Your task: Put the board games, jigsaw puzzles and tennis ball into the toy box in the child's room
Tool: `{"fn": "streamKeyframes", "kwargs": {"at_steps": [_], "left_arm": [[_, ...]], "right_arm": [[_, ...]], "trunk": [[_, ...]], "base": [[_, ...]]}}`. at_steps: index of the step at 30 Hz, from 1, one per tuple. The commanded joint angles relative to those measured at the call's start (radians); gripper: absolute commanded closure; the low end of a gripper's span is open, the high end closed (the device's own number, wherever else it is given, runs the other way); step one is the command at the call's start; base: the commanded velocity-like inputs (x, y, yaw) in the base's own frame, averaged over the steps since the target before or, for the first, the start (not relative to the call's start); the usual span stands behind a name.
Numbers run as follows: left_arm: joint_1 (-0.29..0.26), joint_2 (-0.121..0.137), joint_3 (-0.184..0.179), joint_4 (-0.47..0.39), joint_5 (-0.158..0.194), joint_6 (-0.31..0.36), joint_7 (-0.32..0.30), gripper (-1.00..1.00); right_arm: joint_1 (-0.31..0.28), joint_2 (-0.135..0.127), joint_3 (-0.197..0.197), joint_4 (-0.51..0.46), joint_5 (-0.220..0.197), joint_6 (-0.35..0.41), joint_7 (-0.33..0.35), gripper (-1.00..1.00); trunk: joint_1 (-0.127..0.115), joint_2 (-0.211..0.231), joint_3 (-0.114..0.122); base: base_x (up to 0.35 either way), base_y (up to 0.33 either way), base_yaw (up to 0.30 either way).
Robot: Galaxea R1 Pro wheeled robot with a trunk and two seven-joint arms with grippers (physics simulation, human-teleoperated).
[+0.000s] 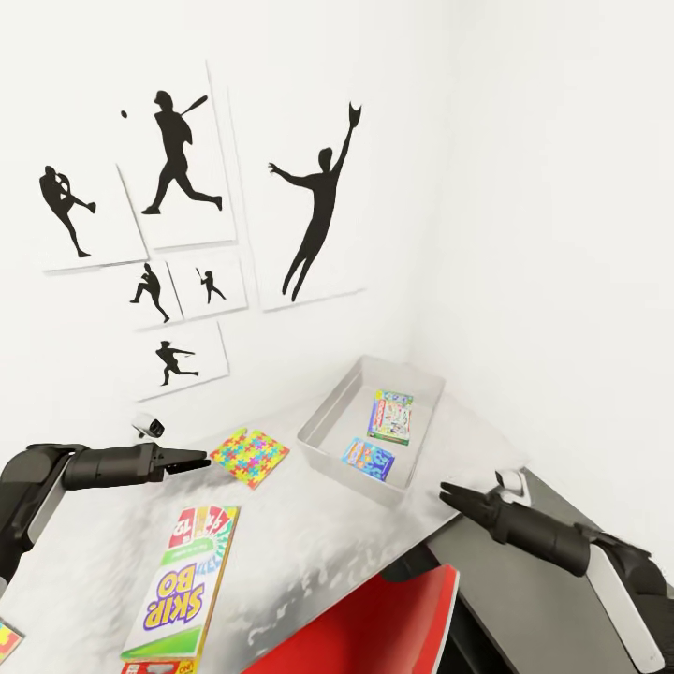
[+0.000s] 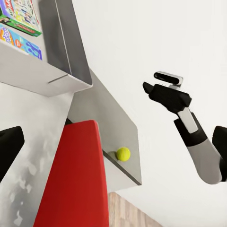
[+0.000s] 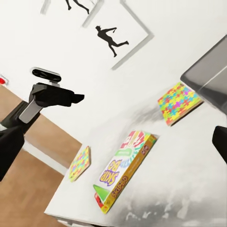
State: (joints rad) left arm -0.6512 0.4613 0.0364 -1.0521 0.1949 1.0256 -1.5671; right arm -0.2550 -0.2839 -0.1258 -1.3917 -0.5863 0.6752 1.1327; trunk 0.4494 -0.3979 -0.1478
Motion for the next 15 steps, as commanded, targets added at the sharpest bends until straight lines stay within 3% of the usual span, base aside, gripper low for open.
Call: {"fn": "streamKeyframes", "kwargs": {"at_steps": [1,4,15], "left_arm": [[-0.001,0.001,0.0,0.0,0.0,0.011,-0.004,-1.0],[-0.001,0.001,0.0,0.0,0.0,0.011,-0.004,-1.0],[-0.001,0.0,-0.001,0.0,0.0,0.011,-0.004,-1.0]], "right_arm": [[0.001,0.01,-0.001,0.001,-0.004,0.003,0.0,-1.0],[0.004,0.023,-0.003,0.003,-0.002,-0.027,-0.011,-1.0],[0.006,0.02,-0.006,0.008,-0.009,-0.066,-0.035,-1.0]], "trunk": [[0.001,-0.002,-0.002],[0.001,-0.002,-0.002],[0.001,-0.002,-0.002]], "base": [[0.0,0.0,-0.001],[0.0,0.0,0.0],[0.0,0.0,0.0]]}}
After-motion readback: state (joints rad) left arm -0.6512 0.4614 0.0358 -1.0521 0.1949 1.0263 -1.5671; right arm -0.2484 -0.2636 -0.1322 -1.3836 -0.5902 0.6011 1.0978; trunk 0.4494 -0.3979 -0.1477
